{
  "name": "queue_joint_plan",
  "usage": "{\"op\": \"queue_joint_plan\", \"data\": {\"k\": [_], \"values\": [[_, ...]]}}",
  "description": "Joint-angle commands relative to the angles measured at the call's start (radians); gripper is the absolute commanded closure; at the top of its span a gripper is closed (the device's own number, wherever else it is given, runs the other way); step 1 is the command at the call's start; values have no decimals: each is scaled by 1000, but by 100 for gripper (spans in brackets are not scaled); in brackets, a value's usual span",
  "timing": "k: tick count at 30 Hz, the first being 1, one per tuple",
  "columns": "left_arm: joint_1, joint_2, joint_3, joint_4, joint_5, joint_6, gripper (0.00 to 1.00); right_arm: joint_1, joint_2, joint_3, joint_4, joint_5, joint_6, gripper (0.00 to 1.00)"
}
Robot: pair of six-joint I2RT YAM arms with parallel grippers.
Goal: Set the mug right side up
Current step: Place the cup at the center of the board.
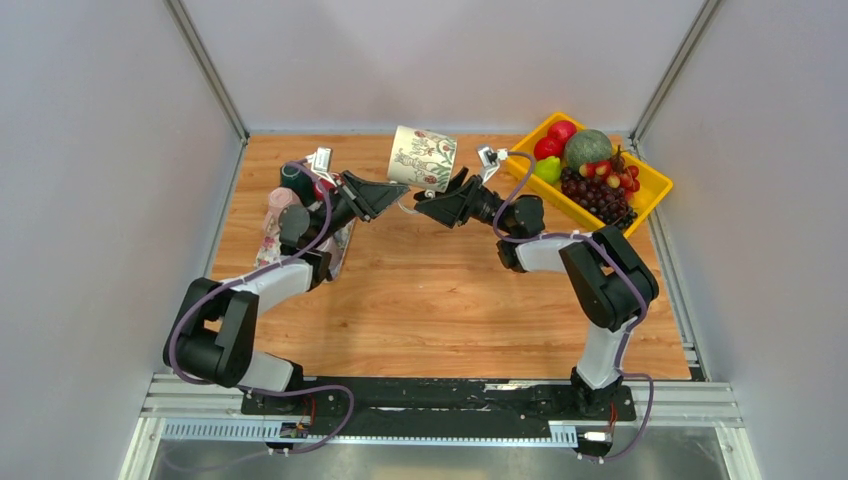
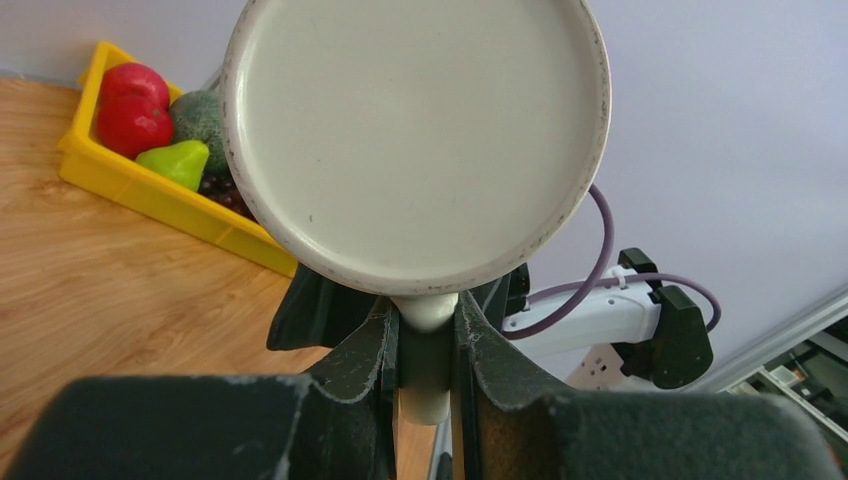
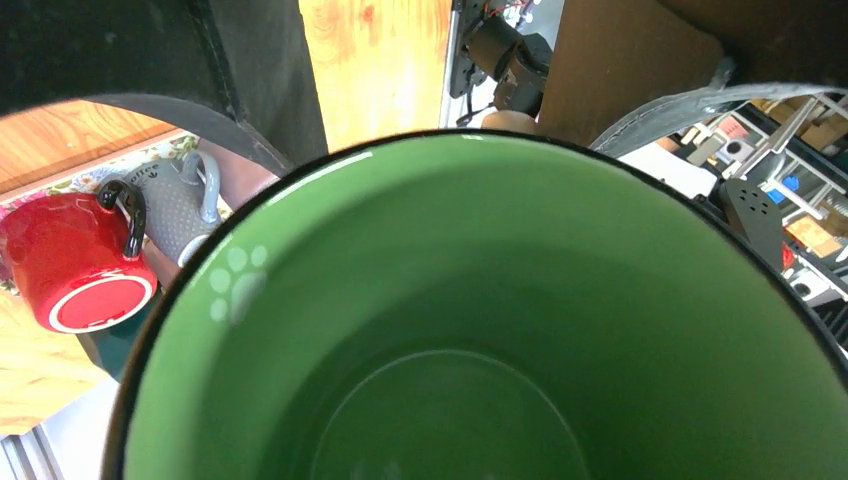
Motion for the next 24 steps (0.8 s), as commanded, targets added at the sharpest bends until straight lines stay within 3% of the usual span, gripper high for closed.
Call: {"op": "queue_joint_plan", "data": {"k": [1,10,24], "values": [[-26,-6,24,213,-36,12,100,8,12,34,250,49,48,25],[-35,13,5,183,-46,46,100,-15,-9,34,262,74,70,26],[-89,37,-25,164,-52,85,100,-69,-11,31,266,135,135,35]]}}
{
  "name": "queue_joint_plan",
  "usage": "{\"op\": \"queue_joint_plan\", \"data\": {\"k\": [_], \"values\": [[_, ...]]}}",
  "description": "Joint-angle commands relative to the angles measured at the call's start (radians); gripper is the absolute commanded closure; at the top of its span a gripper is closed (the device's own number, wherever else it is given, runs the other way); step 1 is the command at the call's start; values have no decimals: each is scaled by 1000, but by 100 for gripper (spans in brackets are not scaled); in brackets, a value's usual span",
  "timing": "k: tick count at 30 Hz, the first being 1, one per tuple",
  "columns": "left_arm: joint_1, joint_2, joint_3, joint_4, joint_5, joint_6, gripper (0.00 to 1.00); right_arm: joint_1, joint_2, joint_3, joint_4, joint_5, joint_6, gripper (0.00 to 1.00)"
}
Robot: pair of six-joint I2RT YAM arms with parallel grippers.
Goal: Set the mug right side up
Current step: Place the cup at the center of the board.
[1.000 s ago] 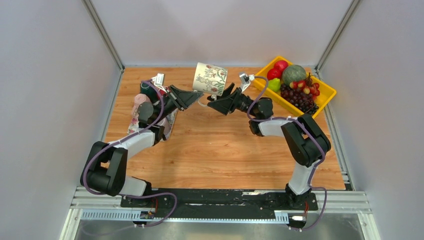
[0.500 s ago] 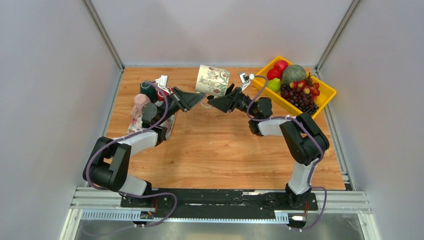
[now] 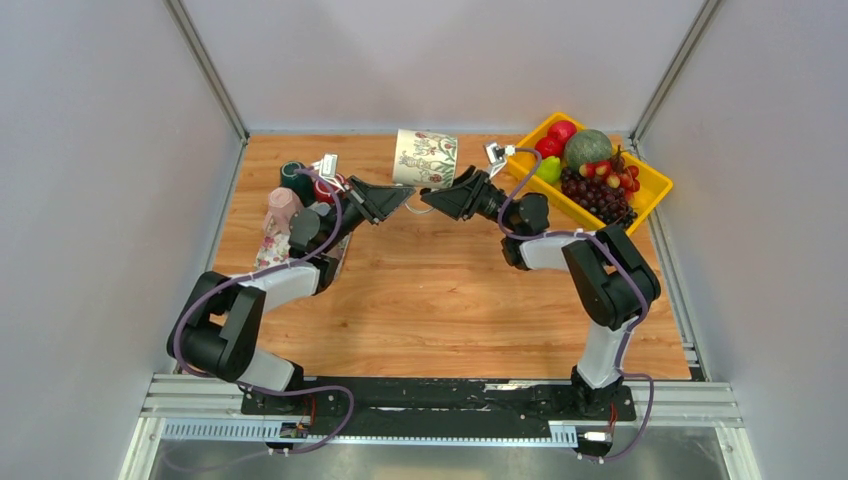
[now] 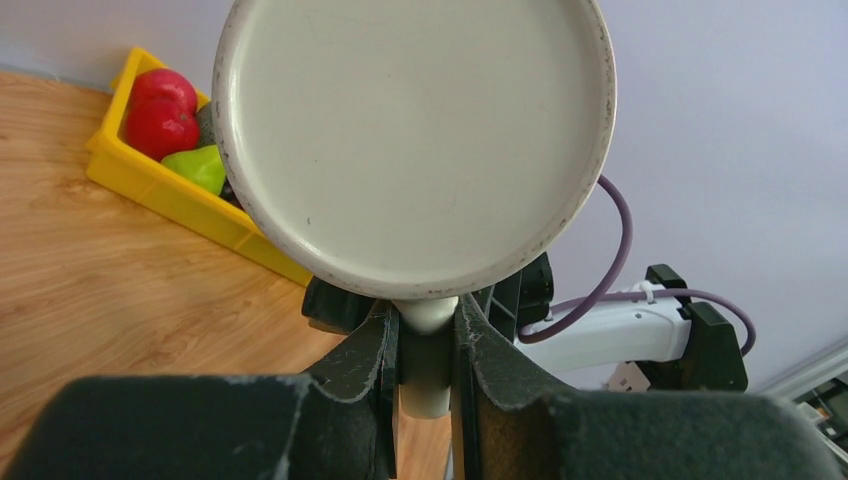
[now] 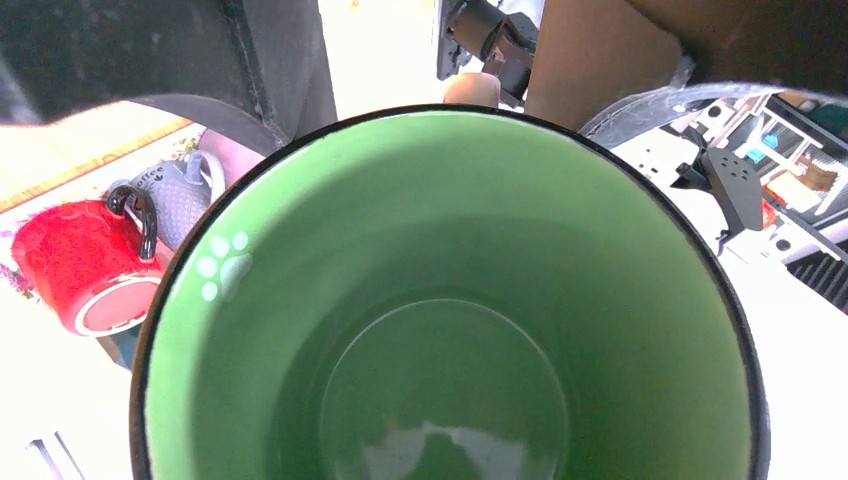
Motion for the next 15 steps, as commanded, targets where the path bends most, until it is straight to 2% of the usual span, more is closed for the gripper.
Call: {"op": "queue_joint_plan", "data": {"k": [1,8,15], "values": [[-38,-2,-1,145,49,42,100,-34,-10,31,270,104,70,36],[-55,14,-4,135,49,52,100,-50,-7,28,272,109,80,40],[-67,24,-11,125,49,68,100,-63,-8,22,271,119,91,52]]}}
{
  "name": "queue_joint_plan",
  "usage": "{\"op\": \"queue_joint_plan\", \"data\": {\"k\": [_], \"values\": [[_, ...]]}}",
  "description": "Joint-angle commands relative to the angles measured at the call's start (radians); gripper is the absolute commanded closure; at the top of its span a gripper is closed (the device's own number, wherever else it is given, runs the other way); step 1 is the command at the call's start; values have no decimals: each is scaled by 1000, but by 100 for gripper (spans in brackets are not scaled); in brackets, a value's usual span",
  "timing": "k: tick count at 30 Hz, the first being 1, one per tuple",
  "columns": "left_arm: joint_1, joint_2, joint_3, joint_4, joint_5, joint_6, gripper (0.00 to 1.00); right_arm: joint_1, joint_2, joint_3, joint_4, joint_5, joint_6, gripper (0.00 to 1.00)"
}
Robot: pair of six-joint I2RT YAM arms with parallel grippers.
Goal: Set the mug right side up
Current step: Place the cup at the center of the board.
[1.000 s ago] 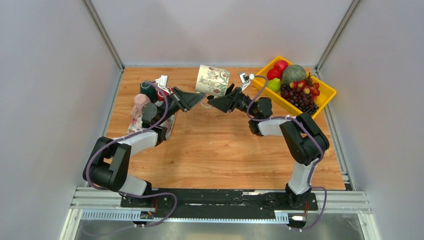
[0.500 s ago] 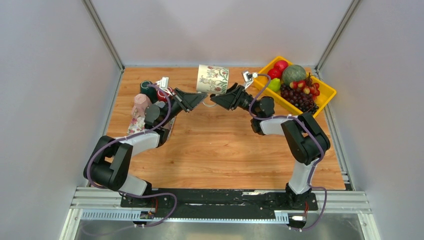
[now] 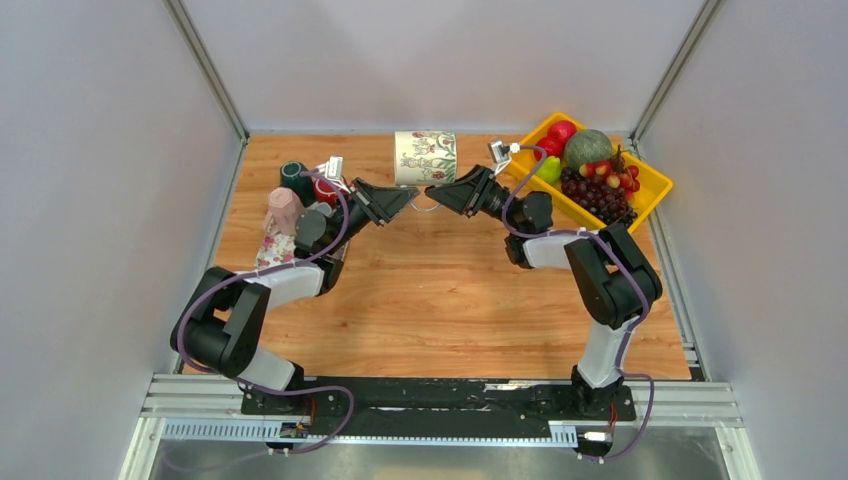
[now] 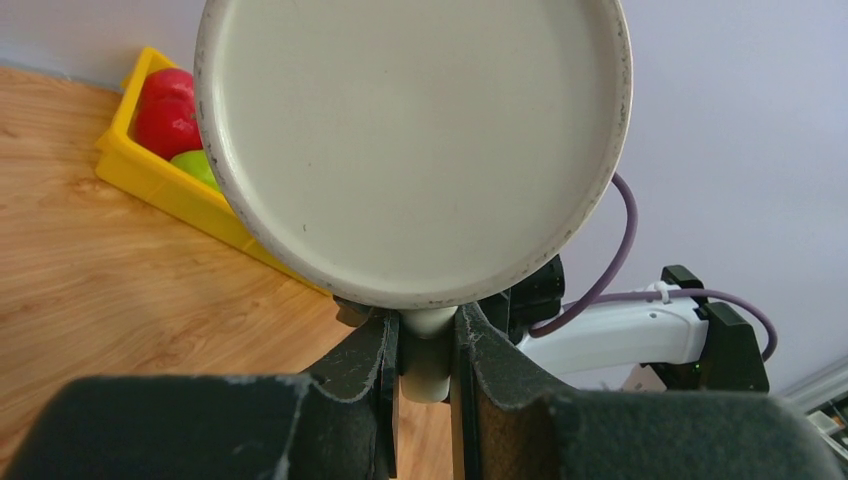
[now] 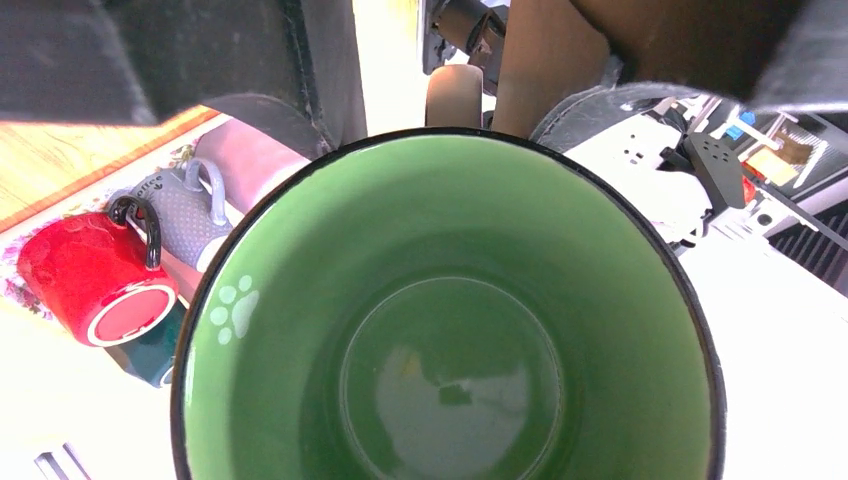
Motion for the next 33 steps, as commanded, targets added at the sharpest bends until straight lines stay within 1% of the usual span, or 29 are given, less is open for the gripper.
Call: {"op": "queue_joint_plan", "data": {"k": [1,9,14,19,23,24,32,33], "values": [[-31,-5,-10,111,99,40,100,-35,-9,19,278,123,32,54],[-42,-2,-14,104,104,53,100,-41,-14,20,278,129,56,56],[-53,6,-13,97,105,60,100,-40,-9,31,278,117,66,66],[-54,7,-13,94,105,61,100,-41,-7,40,278,106,74,79],[-54,5,-14,94,106,61,100,-40,-8,44,279,104,76,98],[-55,5,-14,95,106,62,100,-41,-9,43,278,103,77,100],[-55,5,-13,85,105,63,100,-41,-30,30,279,99,38,100],[-55,5,-13,83,104,60,98,-41,-32,29,280,96,32,100]]}}
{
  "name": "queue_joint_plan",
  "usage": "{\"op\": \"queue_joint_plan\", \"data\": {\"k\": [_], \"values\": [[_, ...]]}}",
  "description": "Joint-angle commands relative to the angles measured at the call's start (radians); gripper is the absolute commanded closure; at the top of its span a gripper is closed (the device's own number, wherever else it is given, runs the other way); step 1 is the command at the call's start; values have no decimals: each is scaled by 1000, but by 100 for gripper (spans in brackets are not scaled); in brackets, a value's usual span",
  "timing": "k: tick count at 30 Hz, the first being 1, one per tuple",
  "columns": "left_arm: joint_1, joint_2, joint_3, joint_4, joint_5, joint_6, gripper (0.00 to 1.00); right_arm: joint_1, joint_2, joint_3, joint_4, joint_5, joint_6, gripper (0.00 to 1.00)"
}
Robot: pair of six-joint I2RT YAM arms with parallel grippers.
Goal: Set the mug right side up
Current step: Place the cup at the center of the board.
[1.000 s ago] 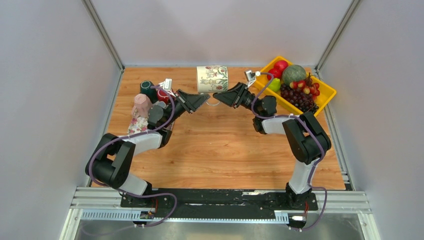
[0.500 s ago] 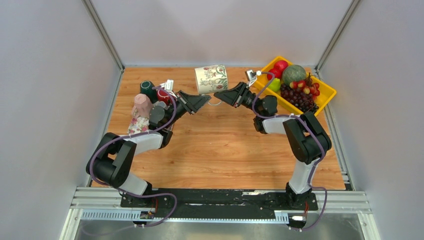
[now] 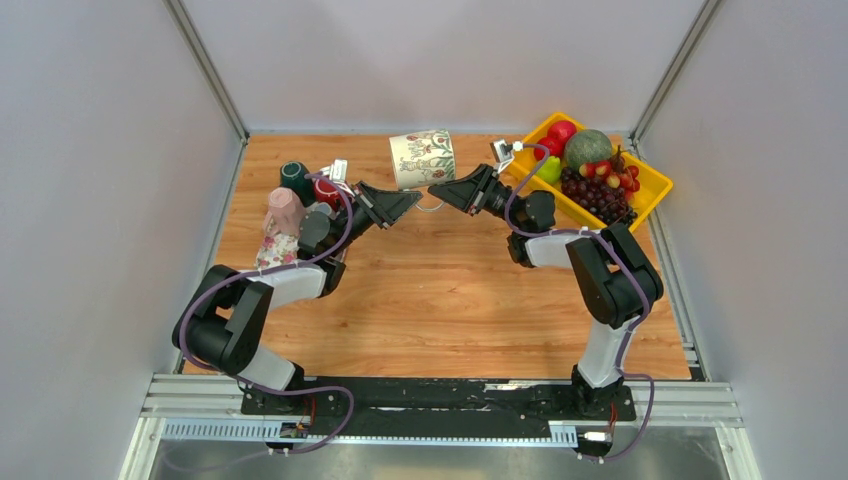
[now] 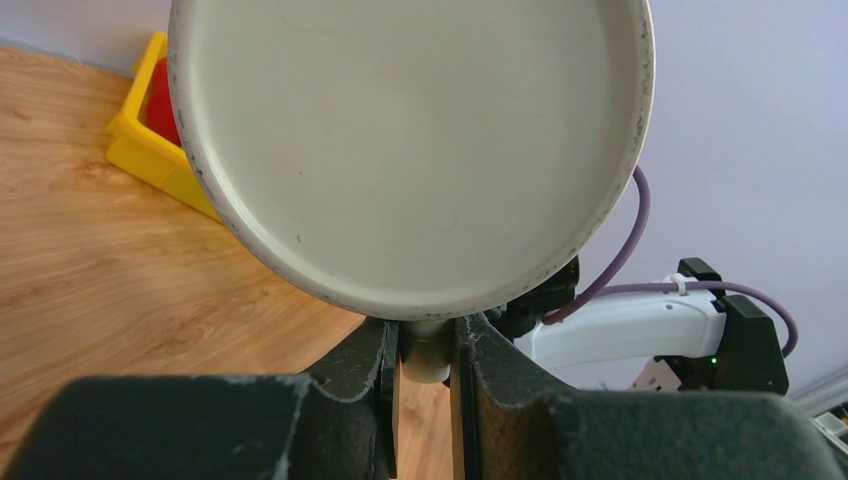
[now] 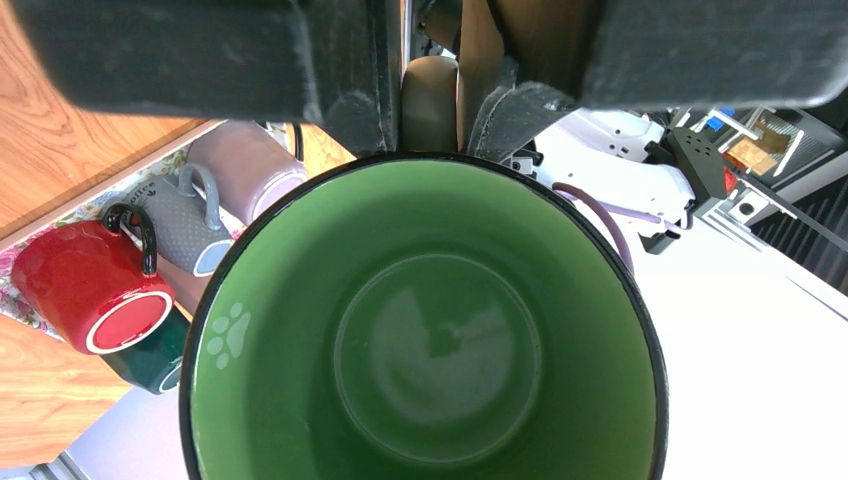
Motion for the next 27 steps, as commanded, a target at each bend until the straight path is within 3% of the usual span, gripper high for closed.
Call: {"op": "queue_joint_plan", "data": {"k": [1,5,9,11,17,27], "values": [[-34,-10,-2,90,119,34,95,-21,-35,29,277,102,-25,100],[-33,-9,2,80,116,30,80,-21,-48,30,277,96,-32,100],[-33,-10,4,56,119,39,53,-22,-61,29,277,92,-33,100],[-32,-11,5,48,120,42,48,-23,-66,30,277,90,-33,100],[-32,-13,7,31,126,53,40,-23,-87,22,276,84,-51,100],[-33,-19,12,-38,155,129,38,-40,-114,29,270,68,-71,100]]}}
